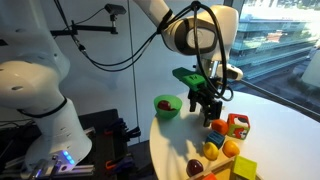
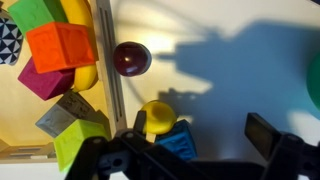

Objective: Put the lemon in the bowl, then move the bowl from the edge

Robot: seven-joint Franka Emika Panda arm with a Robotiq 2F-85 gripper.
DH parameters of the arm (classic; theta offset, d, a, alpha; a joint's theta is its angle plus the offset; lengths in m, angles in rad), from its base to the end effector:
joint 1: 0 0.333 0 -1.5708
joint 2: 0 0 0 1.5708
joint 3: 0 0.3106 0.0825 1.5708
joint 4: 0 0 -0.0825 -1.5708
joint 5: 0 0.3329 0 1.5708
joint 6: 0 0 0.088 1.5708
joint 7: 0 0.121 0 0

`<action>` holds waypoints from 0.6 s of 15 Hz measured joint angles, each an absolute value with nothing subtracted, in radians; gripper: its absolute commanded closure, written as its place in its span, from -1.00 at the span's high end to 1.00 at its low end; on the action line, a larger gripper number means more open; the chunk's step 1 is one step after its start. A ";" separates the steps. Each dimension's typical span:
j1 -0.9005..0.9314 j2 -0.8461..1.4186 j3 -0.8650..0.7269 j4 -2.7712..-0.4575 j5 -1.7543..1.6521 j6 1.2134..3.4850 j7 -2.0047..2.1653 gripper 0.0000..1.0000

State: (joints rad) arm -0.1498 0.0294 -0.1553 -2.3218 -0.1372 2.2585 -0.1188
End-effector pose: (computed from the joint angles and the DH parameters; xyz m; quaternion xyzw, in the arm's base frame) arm 0.4400 -0.1439 0.3373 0.9964 -0.0470 -0.0563 0.0423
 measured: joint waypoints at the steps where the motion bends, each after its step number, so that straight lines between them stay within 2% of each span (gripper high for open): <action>1: -0.150 0.031 -0.155 -2.322 -0.137 2.258 -0.119 1.00; 9: -0.173 0.091 -0.174 -2.316 -0.124 2.289 -0.137 1.00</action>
